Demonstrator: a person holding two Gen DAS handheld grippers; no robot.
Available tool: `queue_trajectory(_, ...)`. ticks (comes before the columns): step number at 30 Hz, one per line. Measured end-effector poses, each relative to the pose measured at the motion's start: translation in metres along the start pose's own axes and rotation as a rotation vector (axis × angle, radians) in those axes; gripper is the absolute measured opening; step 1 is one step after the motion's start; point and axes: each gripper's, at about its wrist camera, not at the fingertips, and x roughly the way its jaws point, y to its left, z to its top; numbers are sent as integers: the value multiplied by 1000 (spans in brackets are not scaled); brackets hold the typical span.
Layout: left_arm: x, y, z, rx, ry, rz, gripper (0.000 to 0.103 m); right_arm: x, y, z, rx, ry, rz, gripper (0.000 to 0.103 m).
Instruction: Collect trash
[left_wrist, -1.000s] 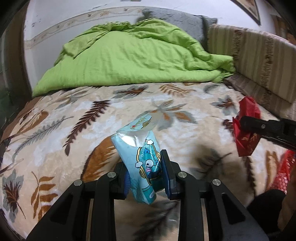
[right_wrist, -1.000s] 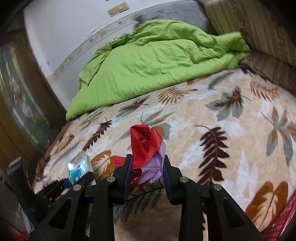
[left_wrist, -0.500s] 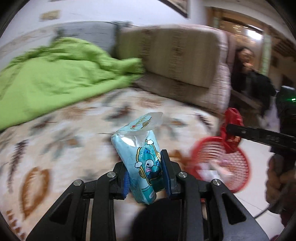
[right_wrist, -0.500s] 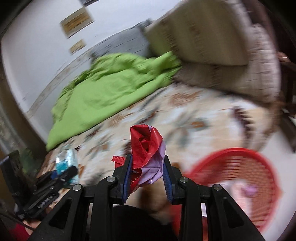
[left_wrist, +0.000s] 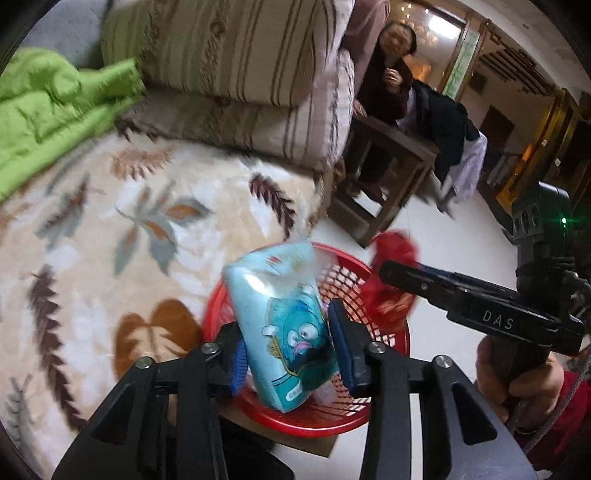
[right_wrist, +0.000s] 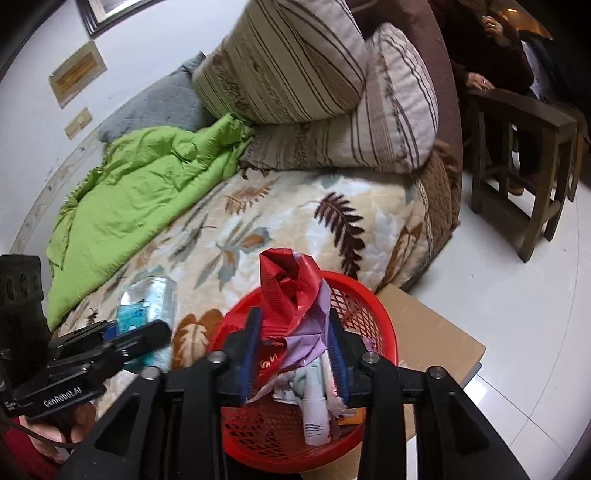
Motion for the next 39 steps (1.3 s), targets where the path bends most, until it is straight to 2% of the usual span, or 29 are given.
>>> queue_trajectory(1, 3, 2, 0, -16, 10, 4, 40, 3, -3, 0, 12, 6, -12, 52)
queue_trajectory(2, 4, 6, 1, -26, 11, 1, 43, 4, -6, 0, 24, 5, -24, 54)
queue_trajectory(8, -14, 17, 0, -43, -30, 35, 48, 0, -6, 4, 7, -29, -53, 55)
queue_trajectory(12, -40, 31, -9, -44, -85, 126, 56, -4, 9, 3, 12, -53, -89, 59)
queue_trajectory(14, -53, 37, -14, -48, -103, 175, 57, -2, 17, 0, 13, -51, -115, 61)
queue_trajectory(18, -84, 52, -30, -53, -155, 286, 62, -3, 41, -15, -10, -51, -213, 66)
queue_trajectory(23, -120, 68, -54, -66, -219, 365, 74, -3, 71, -37, -92, -35, -349, 75)
queue_trajectory(25, -130, 70, -62, -59, -236, 399, 75, -7, 80, -44, -114, -43, -398, 80)
queue_trajectory(32, -149, 62, -88, -6, -261, 463, 85, -23, 112, -64, -168, -38, -435, 87)
queue_trajectory(35, -154, 58, -96, 7, -260, 485, 88, -31, 125, -70, -190, -71, -472, 94)
queue_trajectory(36, -156, 58, -99, 8, -261, 487, 89, -35, 130, -72, -201, -90, -504, 100)
queue_trajectory(39, -158, 59, -103, 1, -259, 505, 92, -45, 145, -78, -233, -167, -523, 102)
